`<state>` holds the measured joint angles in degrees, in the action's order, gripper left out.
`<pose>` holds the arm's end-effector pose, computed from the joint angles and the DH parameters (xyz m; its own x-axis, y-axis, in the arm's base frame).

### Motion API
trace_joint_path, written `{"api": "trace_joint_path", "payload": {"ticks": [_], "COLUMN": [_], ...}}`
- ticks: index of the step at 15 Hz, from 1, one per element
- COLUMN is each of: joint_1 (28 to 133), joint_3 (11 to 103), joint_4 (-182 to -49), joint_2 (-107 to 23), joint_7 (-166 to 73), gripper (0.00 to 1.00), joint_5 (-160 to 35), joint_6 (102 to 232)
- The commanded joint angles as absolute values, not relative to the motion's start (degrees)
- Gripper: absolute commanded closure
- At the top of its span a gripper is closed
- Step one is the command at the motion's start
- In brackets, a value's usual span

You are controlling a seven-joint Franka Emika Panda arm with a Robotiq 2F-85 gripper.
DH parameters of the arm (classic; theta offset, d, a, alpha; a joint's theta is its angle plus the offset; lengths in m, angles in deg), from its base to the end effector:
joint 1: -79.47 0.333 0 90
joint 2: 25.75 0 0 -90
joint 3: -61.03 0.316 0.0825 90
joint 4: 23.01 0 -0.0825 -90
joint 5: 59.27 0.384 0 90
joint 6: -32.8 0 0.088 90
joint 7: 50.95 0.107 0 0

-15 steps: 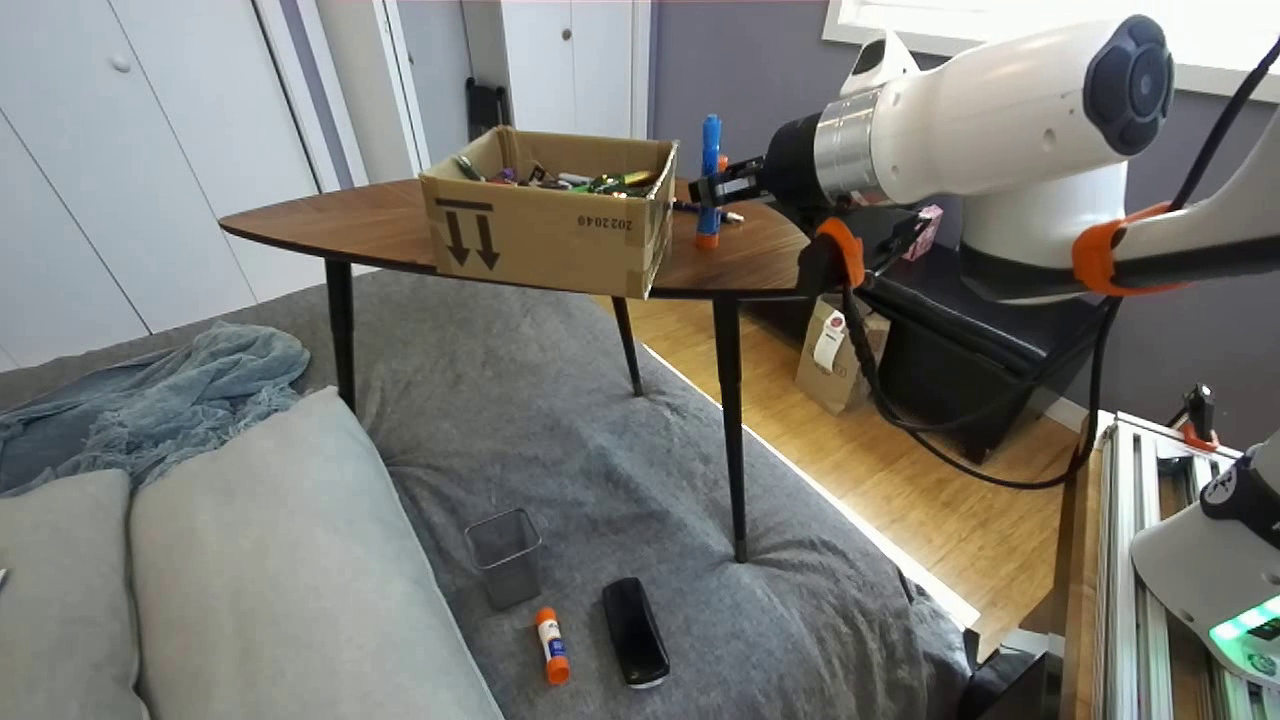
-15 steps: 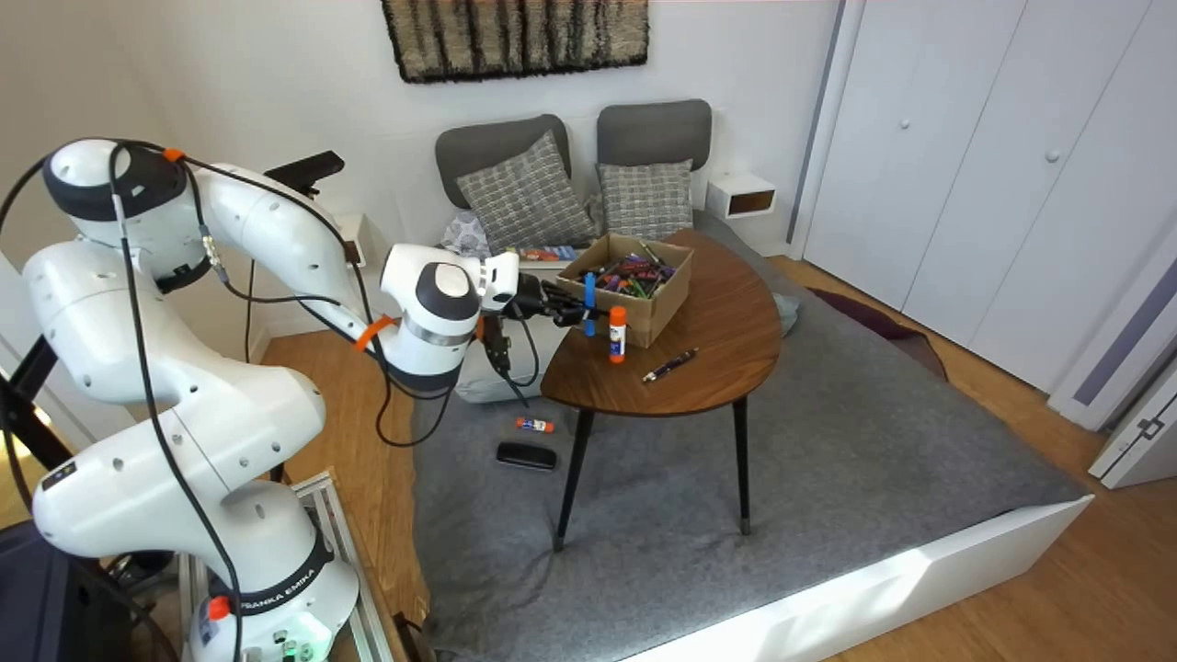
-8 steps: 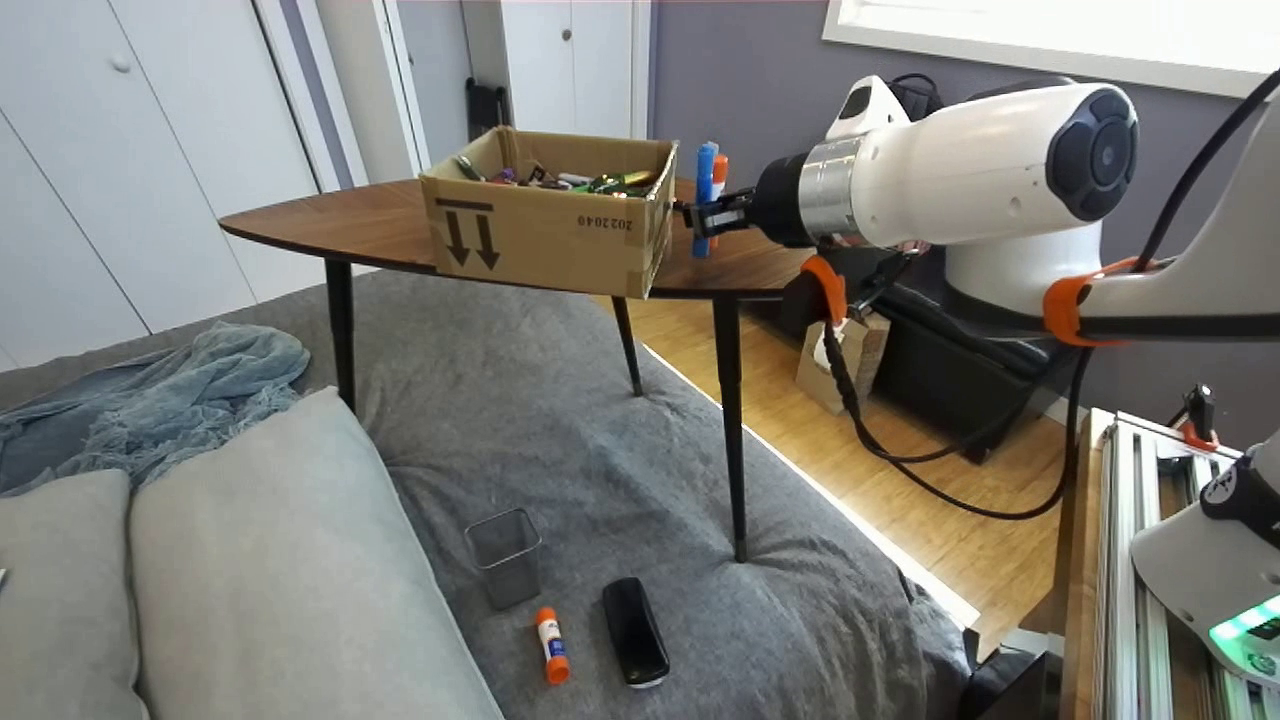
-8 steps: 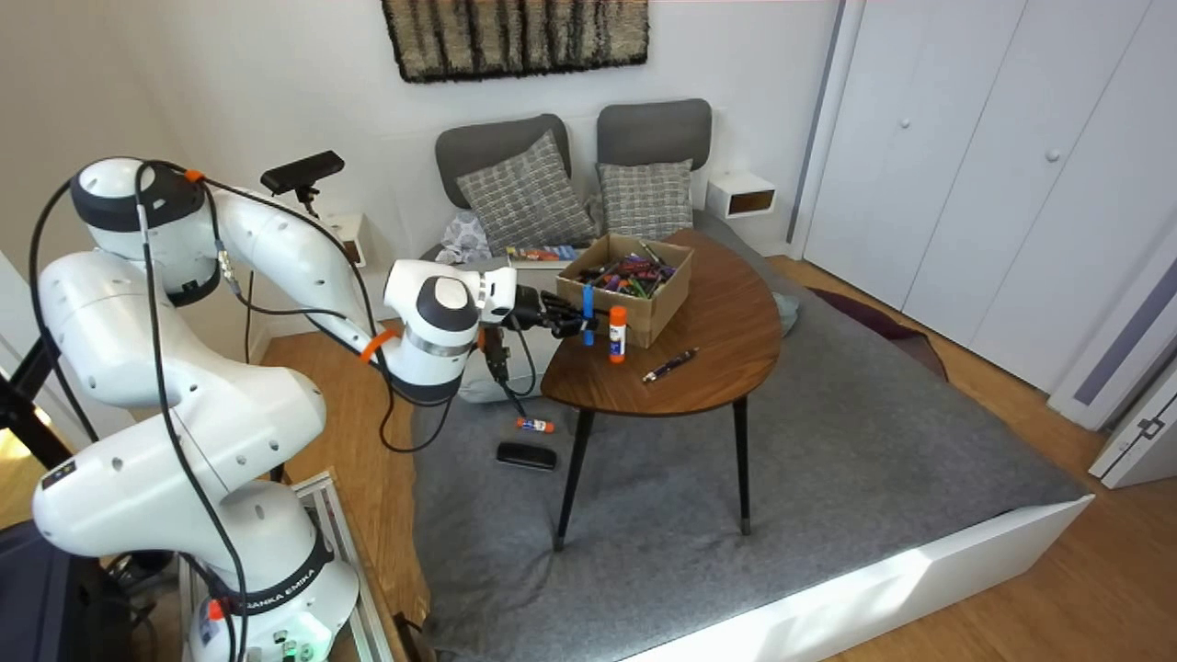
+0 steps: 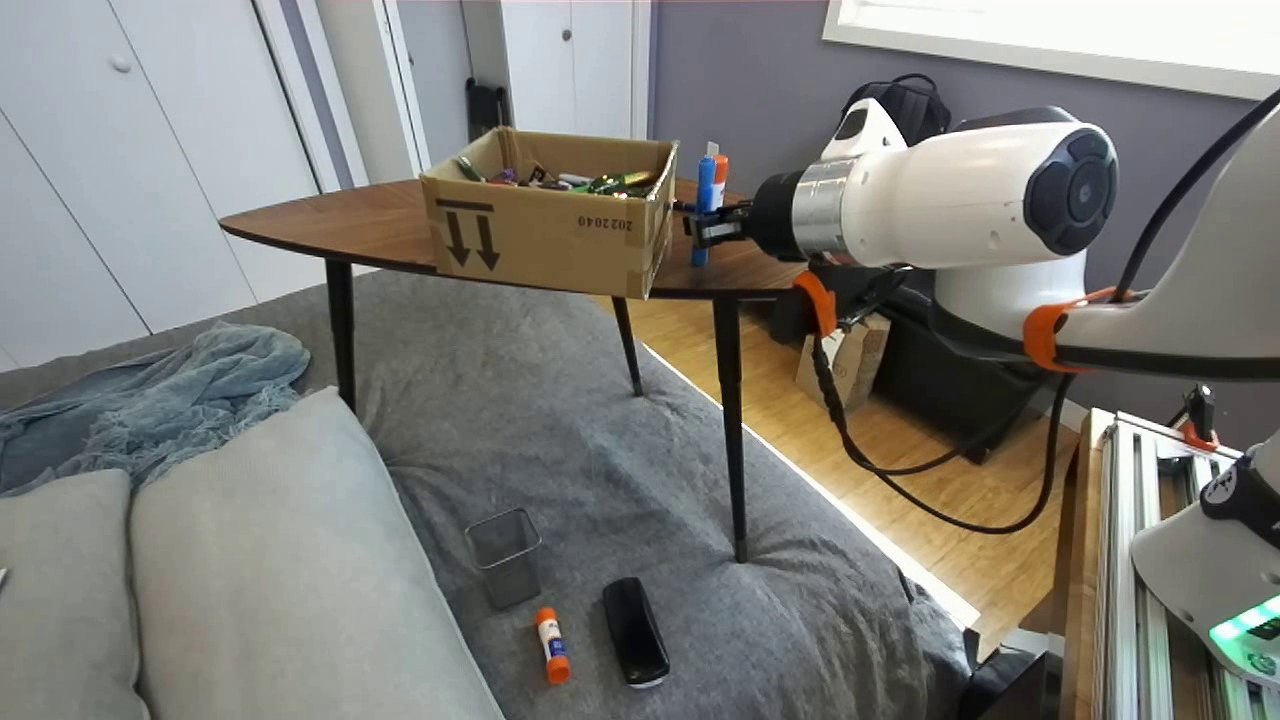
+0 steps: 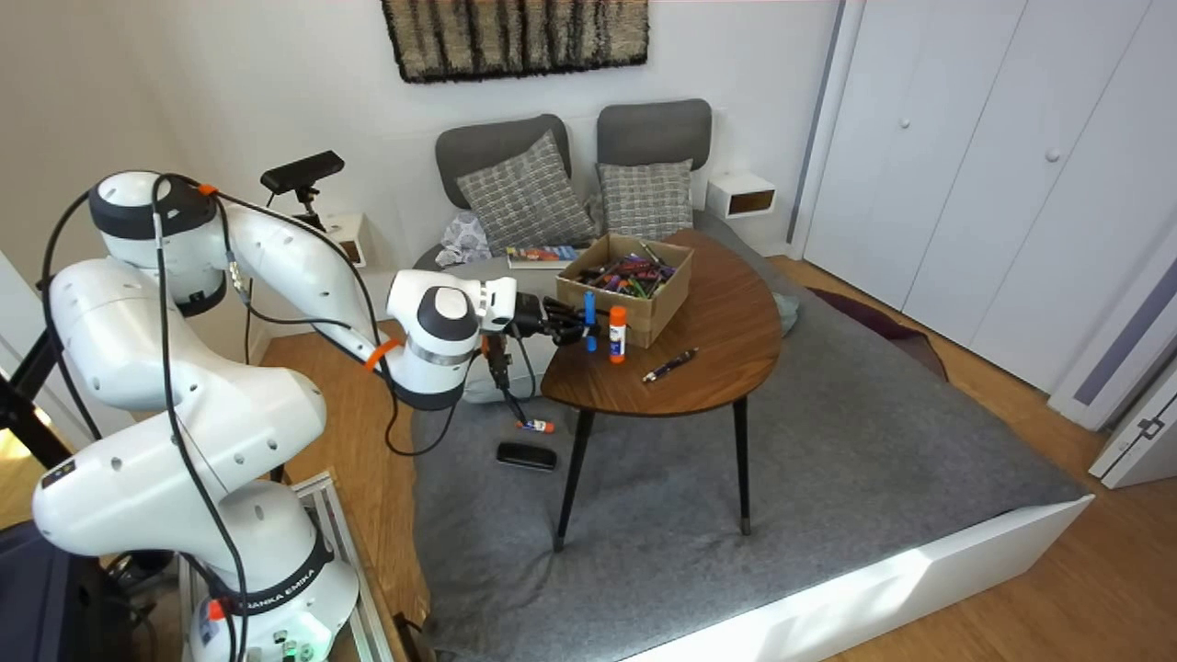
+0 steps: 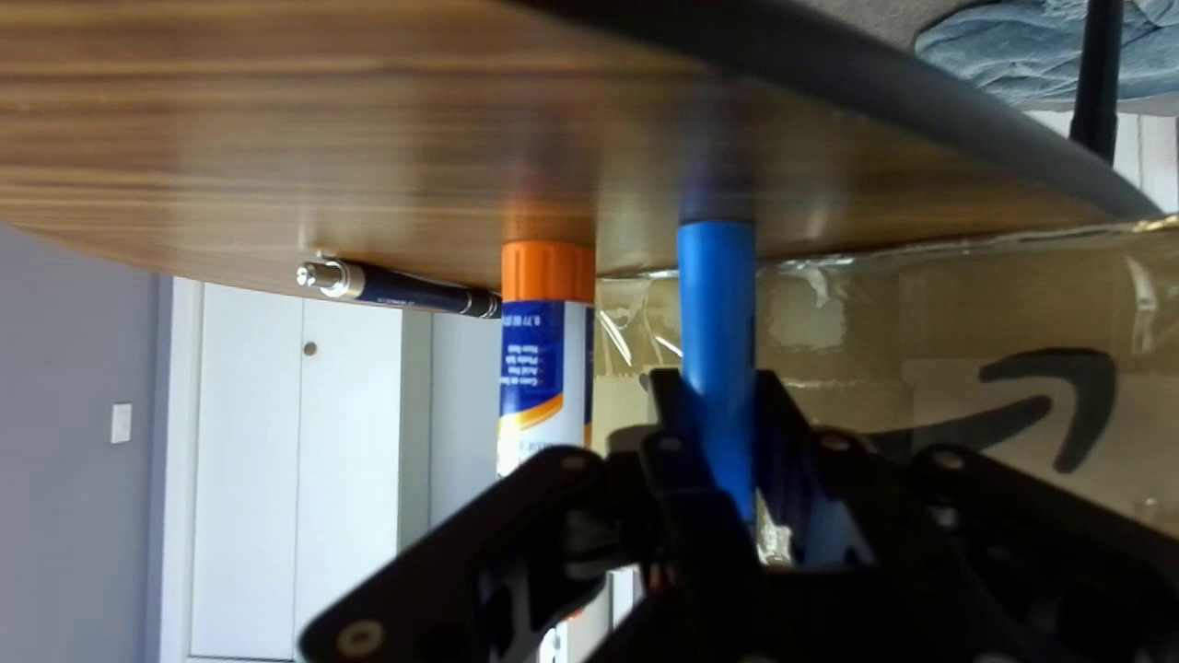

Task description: Remove the blue object from the box

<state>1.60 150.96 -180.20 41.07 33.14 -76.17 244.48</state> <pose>0.4273 0.1082 0.2990 0.3536 -0.1142 0.9284 -0.3255 -0.9455 0.0076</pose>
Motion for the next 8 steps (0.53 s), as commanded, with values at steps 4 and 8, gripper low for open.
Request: {"api": "trace_joint_path", "payload": {"ticks": [4,8], "joint_1": [0.7,0.6], "joint_3": [152.7,152.9], "joint_4": [-180.2,-180.2], "joint_2": [44.1,44.1], "joint_7": [35.3,35.1], "gripper": [0.55,0.34], "joint_5": [-73.1,-72.5], "joint_6": [246.0,246.0]}}
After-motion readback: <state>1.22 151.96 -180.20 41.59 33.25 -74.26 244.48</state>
